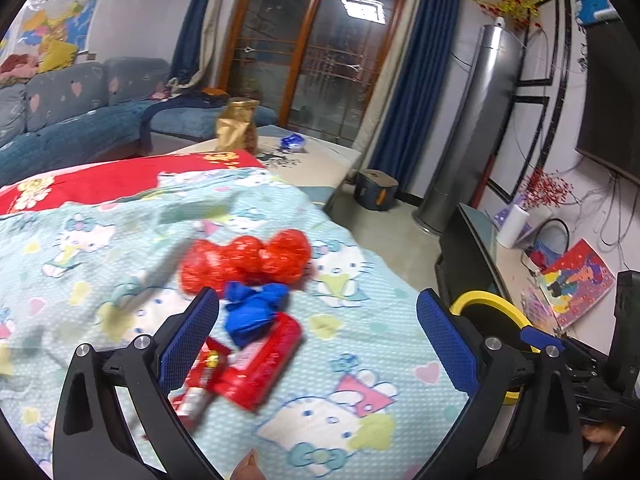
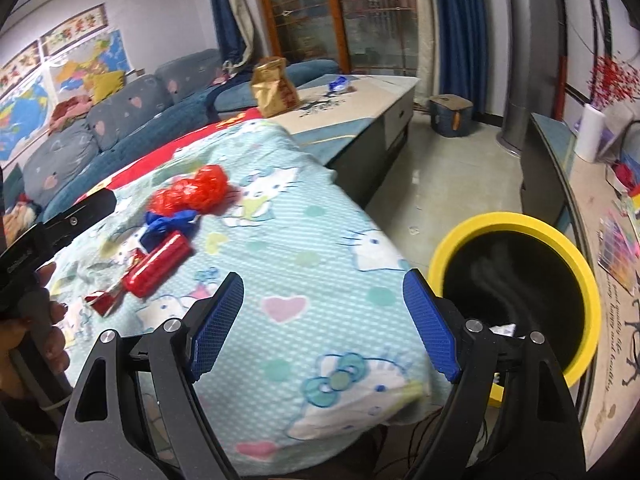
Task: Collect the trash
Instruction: 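Move both open tools back over the red and blue wrappers on the bed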
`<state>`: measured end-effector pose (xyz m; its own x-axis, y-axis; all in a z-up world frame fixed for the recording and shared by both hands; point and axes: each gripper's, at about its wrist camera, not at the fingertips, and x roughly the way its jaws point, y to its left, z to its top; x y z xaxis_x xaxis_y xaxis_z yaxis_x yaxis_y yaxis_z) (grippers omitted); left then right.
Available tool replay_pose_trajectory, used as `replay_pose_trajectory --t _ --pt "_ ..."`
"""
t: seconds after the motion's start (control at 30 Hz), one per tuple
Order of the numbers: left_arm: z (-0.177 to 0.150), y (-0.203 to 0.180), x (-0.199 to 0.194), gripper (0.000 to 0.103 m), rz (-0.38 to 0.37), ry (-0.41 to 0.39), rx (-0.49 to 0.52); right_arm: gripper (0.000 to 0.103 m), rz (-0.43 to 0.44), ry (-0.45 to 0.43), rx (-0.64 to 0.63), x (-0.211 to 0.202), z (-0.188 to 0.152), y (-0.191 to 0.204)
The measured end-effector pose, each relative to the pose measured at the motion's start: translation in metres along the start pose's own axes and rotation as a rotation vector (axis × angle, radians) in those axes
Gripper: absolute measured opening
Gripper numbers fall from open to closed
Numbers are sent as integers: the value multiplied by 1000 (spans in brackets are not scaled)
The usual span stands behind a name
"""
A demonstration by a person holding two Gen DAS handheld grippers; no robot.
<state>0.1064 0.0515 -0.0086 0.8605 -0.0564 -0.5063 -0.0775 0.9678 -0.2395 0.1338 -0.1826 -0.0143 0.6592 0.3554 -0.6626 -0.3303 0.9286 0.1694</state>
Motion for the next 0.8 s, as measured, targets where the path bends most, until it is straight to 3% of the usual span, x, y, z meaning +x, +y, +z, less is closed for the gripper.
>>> replay_pose_trajectory --t 0.33,0.8 --pt "-6 46 -19 96 75 -10 -57 74 59 8 -64 8 6 40" --pt "-24 81 -29 96 117 46 -80 74 137 24 -116 30 23 83"
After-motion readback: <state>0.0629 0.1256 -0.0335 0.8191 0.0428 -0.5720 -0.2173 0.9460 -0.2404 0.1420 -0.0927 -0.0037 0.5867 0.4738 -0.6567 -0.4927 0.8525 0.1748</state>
